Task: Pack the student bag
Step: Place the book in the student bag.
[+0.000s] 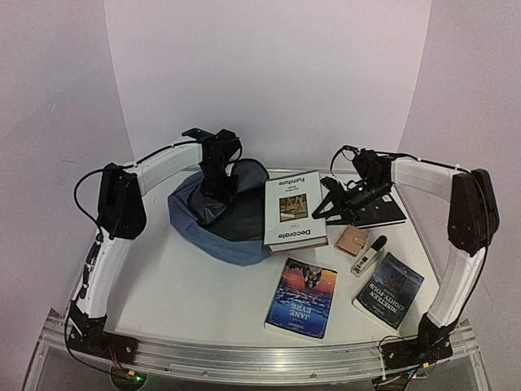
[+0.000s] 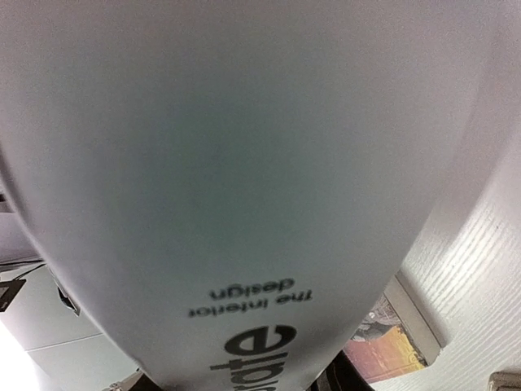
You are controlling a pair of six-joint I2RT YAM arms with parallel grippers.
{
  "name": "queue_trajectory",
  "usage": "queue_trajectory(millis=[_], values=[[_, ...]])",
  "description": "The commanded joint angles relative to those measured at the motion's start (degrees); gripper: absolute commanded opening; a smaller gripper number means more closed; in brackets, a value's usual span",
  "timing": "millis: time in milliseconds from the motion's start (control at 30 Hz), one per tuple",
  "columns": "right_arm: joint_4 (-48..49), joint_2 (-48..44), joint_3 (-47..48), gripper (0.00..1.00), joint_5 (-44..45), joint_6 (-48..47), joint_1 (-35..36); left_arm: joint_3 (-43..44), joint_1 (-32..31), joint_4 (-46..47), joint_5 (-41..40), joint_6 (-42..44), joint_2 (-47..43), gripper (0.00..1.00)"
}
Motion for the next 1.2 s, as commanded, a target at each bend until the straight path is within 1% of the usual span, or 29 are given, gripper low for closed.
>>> queue_trajectory(millis=[0, 167, 300, 433, 633, 800, 867, 900, 933, 967, 1000, 1067, 1167], values=[[0.4, 4.7, 5.7, 0.0, -2.9, 2.6, 3.0, -1.4, -0.2, 1.4, 3.3, -5.3, -6.0, 0.0], [1.3, 11.6, 10.5, 0.0, -5.8, 7.5, 4.8, -2.7, -0.1, 3.3, 3.9, -7.9, -8.3, 0.0], [4.8, 15.8, 12.9, 0.0, -7.9, 14.4, 5.9, -4.7, -0.3, 4.9, 3.7, -9.7, -10.2, 0.0], [10.1, 17.9, 12.7, 0.0, -9.8, 21.4, 6.3, -7.5, -0.5, 6.9, 3.5, -10.9, -12.8, 0.0], [15.6, 20.9, 19.4, 0.0, -9.8, 26.8, 6.2, -10.4, -1.1, 6.2, 6.0, -10.7, -15.6, 0.0], [19.5, 21.6, 18.9, 0.0, -9.5, 30.2, 6.3, -12.0, -2.0, 5.5, 8.7, -11.2, -17.6, 0.0], [27.1, 19.7, 16.6, 0.0, -7.5, 34.8, 6.3, -13.4, -2.0, 7.2, 10.8, -12.4, -18.8, 0.0], [38.6, 18.2, 13.5, 0.0, -6.6, 40.4, 6.4, -14.6, -2.0, 8.7, 12.1, -13.3, -19.3, 0.0], [46.9, 17.1, 10.2, 0.0, -5.8, 47.3, 6.5, -15.5, -2.0, 9.8, 13.5, -13.9, -20.0, 0.0], [53.5, 17.4, 9.0, 0.0, -5.5, 51.5, 6.7, -16.3, -2.0, 11.1, 14.5, -14.5, -20.5, 0.0], [57.2, 18.3, 8.8, 0.0, -5.6, 54.3, 7.2, -16.8, -2.0, 12.1, 15.2, -15.0, -20.8, 0.0], [58.0, 20.5, 10.1, 0.0, -5.7, 54.8, 8.5, -17.2, -1.9, 13.1, 16.0, -15.7, -21.2, 0.0], [58.7, 21.5, 9.3, 0.0, -3.9, 52.8, 9.7, -17.7, -1.7, 14.7, 17.3, -15.9, -21.6, 0.0]])
